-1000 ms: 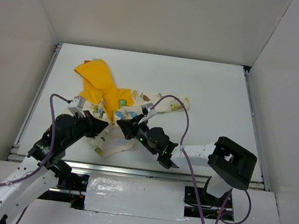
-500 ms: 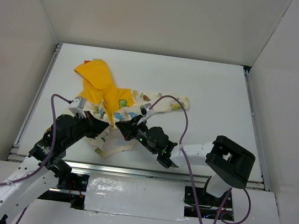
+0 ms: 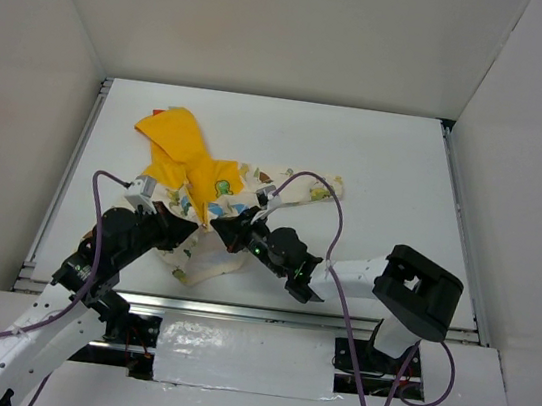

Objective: Zip up the jacket

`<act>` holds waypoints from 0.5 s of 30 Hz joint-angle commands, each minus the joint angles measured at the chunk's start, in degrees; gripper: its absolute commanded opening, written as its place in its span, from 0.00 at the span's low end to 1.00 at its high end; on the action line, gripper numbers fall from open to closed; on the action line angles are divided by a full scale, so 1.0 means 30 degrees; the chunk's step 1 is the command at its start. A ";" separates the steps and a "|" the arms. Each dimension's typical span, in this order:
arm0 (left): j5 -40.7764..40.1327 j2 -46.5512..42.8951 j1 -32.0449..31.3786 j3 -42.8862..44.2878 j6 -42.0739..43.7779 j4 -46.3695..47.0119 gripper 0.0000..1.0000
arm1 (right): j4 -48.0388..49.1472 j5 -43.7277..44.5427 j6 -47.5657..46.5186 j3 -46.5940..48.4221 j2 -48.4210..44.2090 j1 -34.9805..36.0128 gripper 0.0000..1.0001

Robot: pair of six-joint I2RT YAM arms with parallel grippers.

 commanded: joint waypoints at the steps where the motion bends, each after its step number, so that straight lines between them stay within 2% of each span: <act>1: 0.0324 -0.0126 0.0061 -0.0058 -0.0179 0.1420 0.00 | 0.1079 -0.0034 0.0005 0.0522 -0.0016 -0.0150 0.00; 15: 0.0470 -0.0010 0.0061 -0.0205 -0.0296 0.1742 0.00 | 0.1255 -0.0473 0.0181 0.0522 -0.0016 -0.0442 0.00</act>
